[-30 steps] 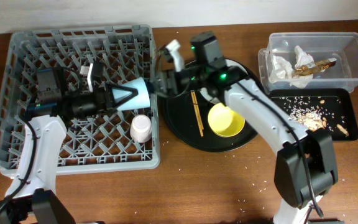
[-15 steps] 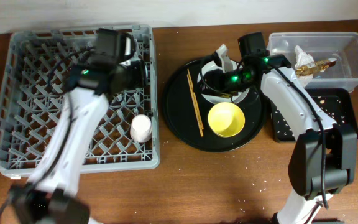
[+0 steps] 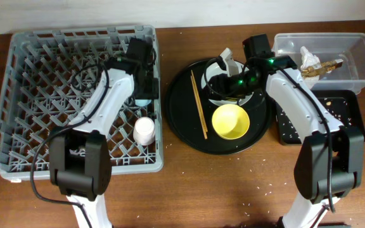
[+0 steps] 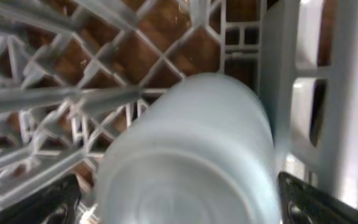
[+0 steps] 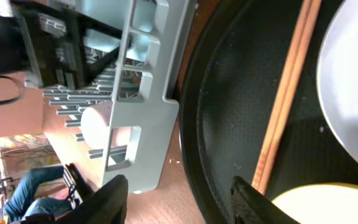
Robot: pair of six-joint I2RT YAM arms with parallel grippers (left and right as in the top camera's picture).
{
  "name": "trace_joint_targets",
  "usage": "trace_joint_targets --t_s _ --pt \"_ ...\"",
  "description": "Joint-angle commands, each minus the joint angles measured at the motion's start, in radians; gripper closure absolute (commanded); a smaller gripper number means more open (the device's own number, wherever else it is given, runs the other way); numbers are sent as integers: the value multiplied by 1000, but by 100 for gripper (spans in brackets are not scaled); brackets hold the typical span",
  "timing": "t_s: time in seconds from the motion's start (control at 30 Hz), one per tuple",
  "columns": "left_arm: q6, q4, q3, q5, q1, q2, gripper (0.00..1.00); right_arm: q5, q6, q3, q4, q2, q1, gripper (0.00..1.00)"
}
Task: Sort waste into correct bins and load items into the dishwasher rack
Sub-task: 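Place the blue cup in the rack with the left gripper, then grasp the yellow bowl with the left gripper and lift it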
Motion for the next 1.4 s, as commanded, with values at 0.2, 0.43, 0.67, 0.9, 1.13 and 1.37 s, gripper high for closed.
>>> trace_joint_targets --t_s 0.2,0.43,0.67,0.9,1.13,1.37 --pt "31 -278 323 351 -146 21 2 166 -35 -1 -262 -279 -333 39" --pt "-66 -139 320 352 -349 211 8 241 -46 -2 -327 -276 -409 31" --pt "-88 -12 320 351 -412 356 51 245 -46 -2 -331 -276 -409 26" --pt "-81 -45 365 306 -416 357 99 249 -46 -2 -330 -276 -410 1" --pt "-51 -333 829 -333 -277 188 99 249 -46 -2 -330 -276 -410 2" --pt "139 -13 847 -829 -117 241 99 249 -46 -2 -330 -276 -410 1"
